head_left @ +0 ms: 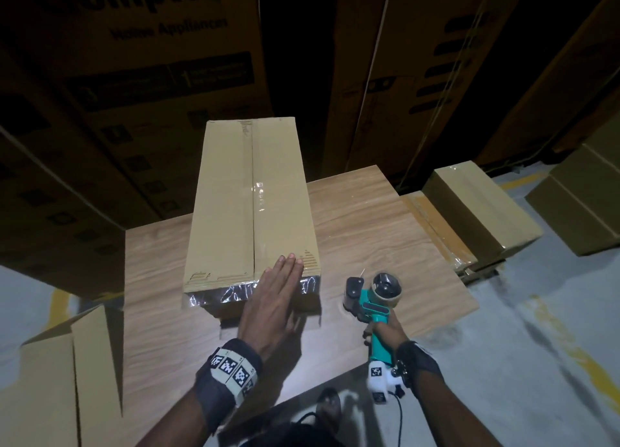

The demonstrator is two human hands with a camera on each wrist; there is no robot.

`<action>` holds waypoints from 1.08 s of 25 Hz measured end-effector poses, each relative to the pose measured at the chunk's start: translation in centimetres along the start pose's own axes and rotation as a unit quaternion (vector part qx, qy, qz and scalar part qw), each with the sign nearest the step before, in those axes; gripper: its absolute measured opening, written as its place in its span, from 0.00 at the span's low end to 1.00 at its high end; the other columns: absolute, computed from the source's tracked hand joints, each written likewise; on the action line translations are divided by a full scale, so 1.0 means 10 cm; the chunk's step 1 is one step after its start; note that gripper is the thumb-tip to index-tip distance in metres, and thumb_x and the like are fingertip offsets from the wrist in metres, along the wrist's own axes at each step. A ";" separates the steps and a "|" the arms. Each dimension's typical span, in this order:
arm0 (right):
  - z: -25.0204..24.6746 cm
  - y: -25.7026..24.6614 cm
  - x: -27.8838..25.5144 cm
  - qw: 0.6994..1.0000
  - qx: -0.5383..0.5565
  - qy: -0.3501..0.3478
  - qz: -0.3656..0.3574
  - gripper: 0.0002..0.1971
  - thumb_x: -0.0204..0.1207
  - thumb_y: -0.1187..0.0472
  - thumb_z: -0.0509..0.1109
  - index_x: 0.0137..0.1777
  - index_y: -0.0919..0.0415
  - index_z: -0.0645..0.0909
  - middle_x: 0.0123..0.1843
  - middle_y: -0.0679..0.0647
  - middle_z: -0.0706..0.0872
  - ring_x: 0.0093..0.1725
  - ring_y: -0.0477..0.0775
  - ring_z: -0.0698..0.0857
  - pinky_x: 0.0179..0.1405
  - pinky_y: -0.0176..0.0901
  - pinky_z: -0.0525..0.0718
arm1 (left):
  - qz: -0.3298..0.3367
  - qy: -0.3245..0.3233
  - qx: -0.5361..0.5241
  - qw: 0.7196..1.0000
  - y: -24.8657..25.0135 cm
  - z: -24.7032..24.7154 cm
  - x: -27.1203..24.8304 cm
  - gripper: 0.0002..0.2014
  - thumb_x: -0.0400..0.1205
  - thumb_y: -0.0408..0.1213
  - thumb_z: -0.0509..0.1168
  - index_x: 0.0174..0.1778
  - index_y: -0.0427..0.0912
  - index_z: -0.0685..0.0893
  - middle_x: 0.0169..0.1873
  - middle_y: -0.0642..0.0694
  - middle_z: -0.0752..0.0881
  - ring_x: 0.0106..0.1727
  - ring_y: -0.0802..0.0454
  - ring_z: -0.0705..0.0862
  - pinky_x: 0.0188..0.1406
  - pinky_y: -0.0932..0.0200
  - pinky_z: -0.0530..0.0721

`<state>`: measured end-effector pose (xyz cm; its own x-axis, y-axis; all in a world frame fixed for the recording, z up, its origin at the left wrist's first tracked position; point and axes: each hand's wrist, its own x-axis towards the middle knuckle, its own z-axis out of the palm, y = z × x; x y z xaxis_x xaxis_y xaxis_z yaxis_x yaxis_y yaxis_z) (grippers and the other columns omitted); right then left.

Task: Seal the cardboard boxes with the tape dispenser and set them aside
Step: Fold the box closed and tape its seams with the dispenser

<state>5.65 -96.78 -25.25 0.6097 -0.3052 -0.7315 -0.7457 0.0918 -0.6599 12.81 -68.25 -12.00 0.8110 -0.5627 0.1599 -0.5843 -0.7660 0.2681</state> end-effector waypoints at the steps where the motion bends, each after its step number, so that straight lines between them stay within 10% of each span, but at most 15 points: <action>1: 0.02 0.00 0.02 0.999 -0.030 0.007 0.017 0.28 0.73 0.76 0.71 0.72 0.63 0.70 0.44 0.65 0.86 0.38 0.62 0.87 0.41 0.52 0.89 | -0.007 0.019 -0.030 0.999 -0.08 -0.08 -0.10 0.52 0.69 0.33 0.80 0.89 0.42 0.61 0.87 0.41 0.63 0.88 0.44 0.62 0.83 0.35 0.59; 4: 0.01 -0.11 -0.09 0.962 -0.237 0.136 -0.003 0.32 0.70 0.51 0.84 0.67 0.61 0.74 0.58 0.60 0.84 0.59 0.66 0.86 0.56 0.51 0.84 | -0.084 0.086 -0.125 0.985 -0.45 -0.42 -0.50 0.46 0.74 0.38 0.69 0.90 0.48 0.59 0.89 0.48 0.60 0.90 0.52 0.56 0.86 0.39 0.59; 7: 0.11 -0.43 -0.55 0.933 -0.165 0.231 -0.219 0.33 0.73 0.45 0.82 0.74 0.57 0.76 0.71 0.58 0.78 0.69 0.62 0.81 0.69 0.56 0.81 | -0.250 0.160 -0.269 0.916 -0.85 -0.65 -0.83 0.43 0.74 0.42 0.67 0.88 0.55 0.62 0.86 0.54 0.62 0.87 0.54 0.61 0.84 0.44 0.60; 12: 0.81 -0.93 -1.14 0.959 0.033 -0.087 -0.266 0.39 0.77 0.22 0.58 0.87 0.32 0.60 0.87 0.32 0.62 0.84 0.40 0.65 0.82 0.52 0.62 | -0.324 0.111 -0.486 0.804 -0.97 -0.62 -0.93 0.43 0.72 0.69 0.63 0.85 0.61 0.65 0.83 0.59 0.68 0.83 0.59 0.68 0.83 0.50 0.61; 18: 1.11 -0.94 -1.16 0.961 0.077 -0.117 -0.238 0.52 0.66 0.13 0.51 0.89 0.36 0.50 0.89 0.35 0.51 0.86 0.35 0.52 0.82 0.42 0.49 | -0.347 0.106 -0.480 0.799 -0.94 -0.37 -0.88 0.51 0.70 0.83 0.60 0.87 0.59 0.66 0.83 0.51 0.74 0.83 0.52 0.71 0.86 0.41 0.64; 22: 1.10 -0.91 -1.09 0.959 0.063 -0.137 -0.241 0.52 0.63 0.10 0.51 0.86 0.32 0.51 0.84 0.27 0.56 0.85 0.36 0.55 0.82 0.40 0.51 | -0.329 0.125 -0.513 0.783 -1.02 -0.30 -0.90 0.44 0.77 0.78 0.57 0.86 0.56 0.70 0.82 0.55 0.75 0.83 0.56 0.71 0.87 0.41 0.63; 25: 0.91 -0.93 -0.98 0.956 -0.006 -0.145 -0.254 0.36 0.74 0.17 0.50 0.82 0.23 0.57 0.82 0.30 0.68 0.82 0.38 0.66 0.82 0.50 0.60 | -0.309 0.150 -0.569 0.747 -1.13 -0.46 -0.89 0.20 0.91 0.53 0.55 0.78 0.54 0.79 0.75 0.55 0.83 0.77 0.59 0.79 0.84 0.43 0.70; 27: 0.71 -1.02 -0.91 0.936 -0.130 -0.049 -0.324 0.28 0.85 0.37 0.61 0.84 0.24 0.59 0.77 0.38 0.76 0.70 0.39 0.75 0.72 0.51 0.70 | -0.299 0.155 -0.513 0.790 -1.24 -0.60 -0.87 0.16 0.92 0.34 0.60 0.74 0.53 0.81 0.64 0.53 0.89 0.67 0.59 0.86 0.75 0.49 0.81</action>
<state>9.54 -88.22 -13.07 0.9688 -0.1269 -0.2127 -0.2430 -0.3207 -0.9155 13.18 -52.01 -11.00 0.9942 0.0294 -0.1035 0.1064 -0.1210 0.9869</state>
